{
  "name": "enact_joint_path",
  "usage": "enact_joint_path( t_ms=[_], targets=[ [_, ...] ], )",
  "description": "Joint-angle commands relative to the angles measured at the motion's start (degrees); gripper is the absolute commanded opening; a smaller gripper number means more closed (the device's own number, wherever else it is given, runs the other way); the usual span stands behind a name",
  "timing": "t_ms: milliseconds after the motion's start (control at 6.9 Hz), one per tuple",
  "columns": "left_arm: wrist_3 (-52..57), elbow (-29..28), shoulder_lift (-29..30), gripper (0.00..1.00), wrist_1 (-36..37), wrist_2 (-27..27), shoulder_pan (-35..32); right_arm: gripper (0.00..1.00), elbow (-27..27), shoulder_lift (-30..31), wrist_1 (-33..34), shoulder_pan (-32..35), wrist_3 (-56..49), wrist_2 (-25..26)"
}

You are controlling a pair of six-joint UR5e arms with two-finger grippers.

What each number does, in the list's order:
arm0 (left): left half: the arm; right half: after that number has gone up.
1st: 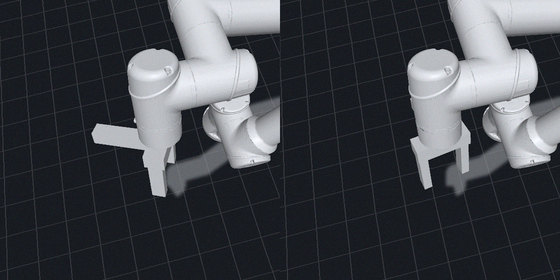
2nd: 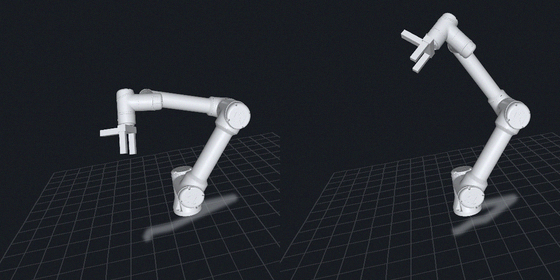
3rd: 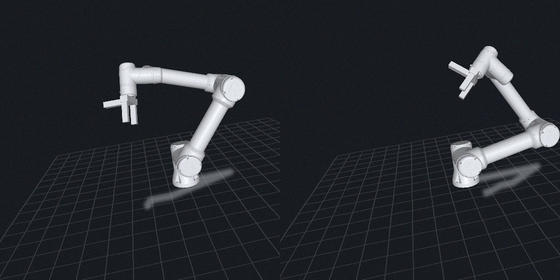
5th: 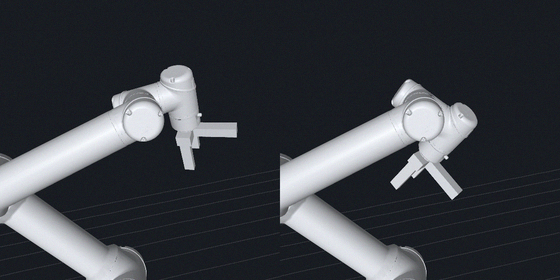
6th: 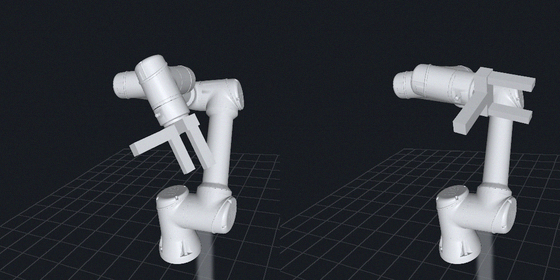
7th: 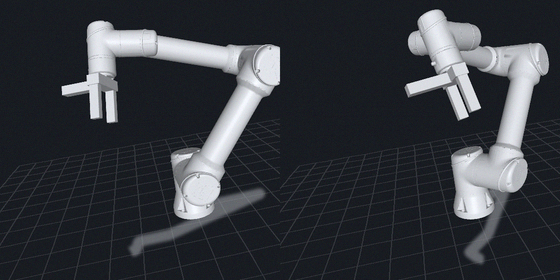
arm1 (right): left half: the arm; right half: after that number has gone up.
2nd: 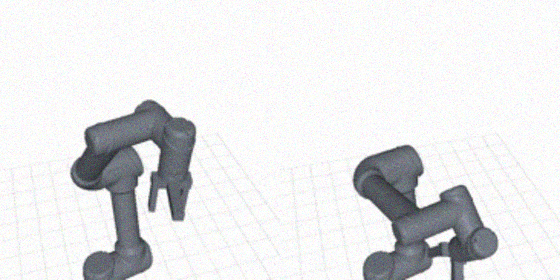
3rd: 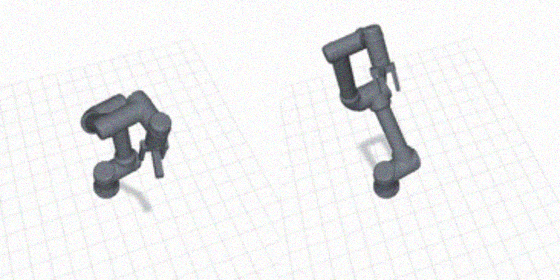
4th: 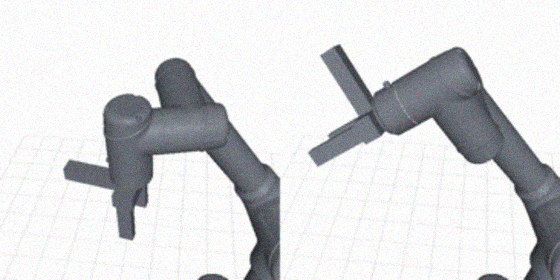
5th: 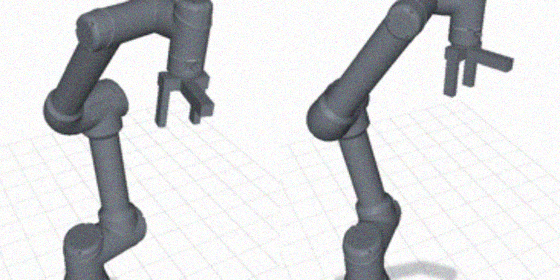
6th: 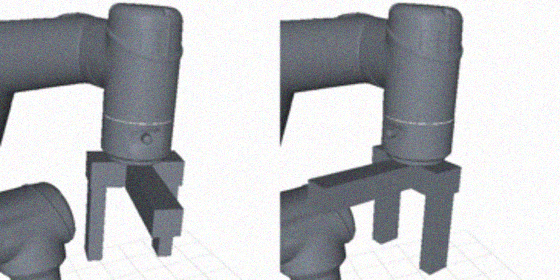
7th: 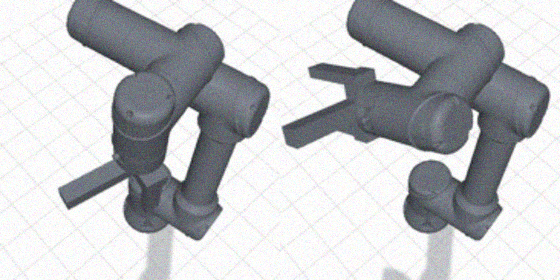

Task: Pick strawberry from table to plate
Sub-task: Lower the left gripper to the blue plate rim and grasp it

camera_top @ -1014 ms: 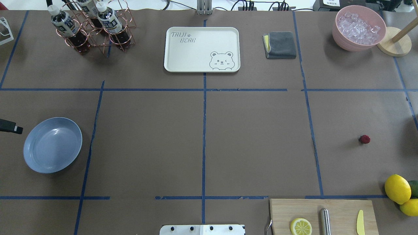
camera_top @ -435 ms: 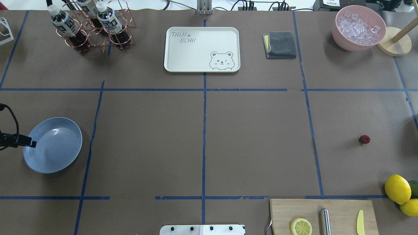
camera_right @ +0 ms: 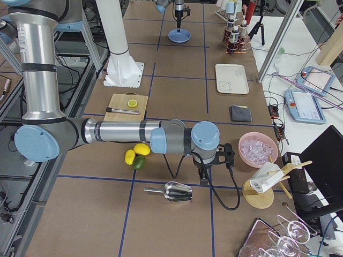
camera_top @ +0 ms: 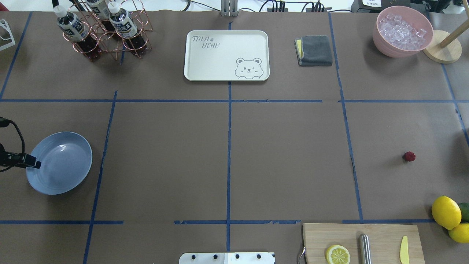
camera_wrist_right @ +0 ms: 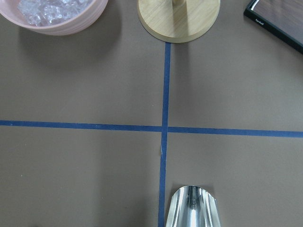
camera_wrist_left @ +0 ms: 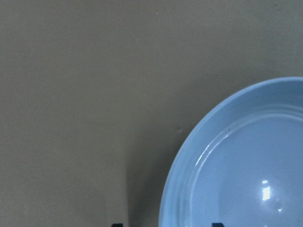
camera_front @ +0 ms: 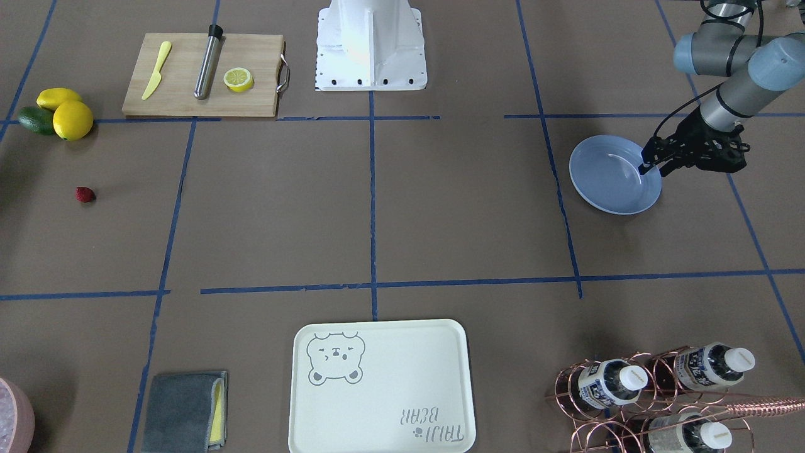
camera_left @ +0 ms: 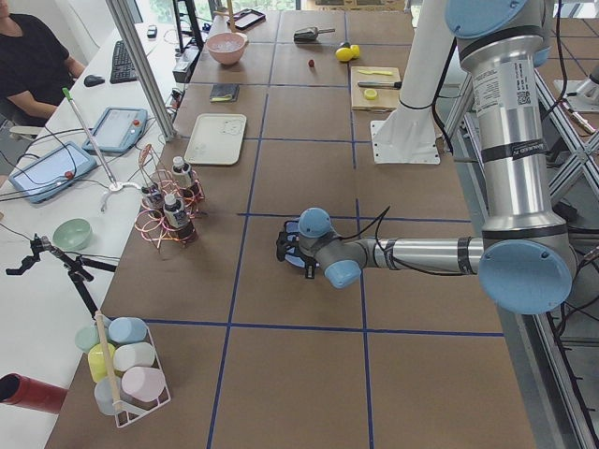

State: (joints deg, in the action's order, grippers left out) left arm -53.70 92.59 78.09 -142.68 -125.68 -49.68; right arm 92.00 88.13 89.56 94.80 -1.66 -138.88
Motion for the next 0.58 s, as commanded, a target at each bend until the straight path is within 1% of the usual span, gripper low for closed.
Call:
enact_joint_path(
  t_ms=[0,145,290,435],
  targets=[
    [0.09,-0.04,-0.04,0.00,0.03,0.00,0.11,1.00,0.46,-0.15,0.08,-0.14,0.17,0.01],
    [0.00,0.22,-0.13,0.00,0.03,0.00,-0.06,1.00,0.37,-0.24,0.08,-0.14,0.17,0.01],
    [0.09,2.49,-0.65,0.00,0.29,-0.52,-0.59,1.00,0.37,-0.24,0.17,-0.14,0.17,-0.08],
    [0.17,6.42,-0.48,0.00,3.17,-1.40,-1.03,1.00,0.55,-0.50,0.17,-0.14,0.08,-0.08]
  ],
)
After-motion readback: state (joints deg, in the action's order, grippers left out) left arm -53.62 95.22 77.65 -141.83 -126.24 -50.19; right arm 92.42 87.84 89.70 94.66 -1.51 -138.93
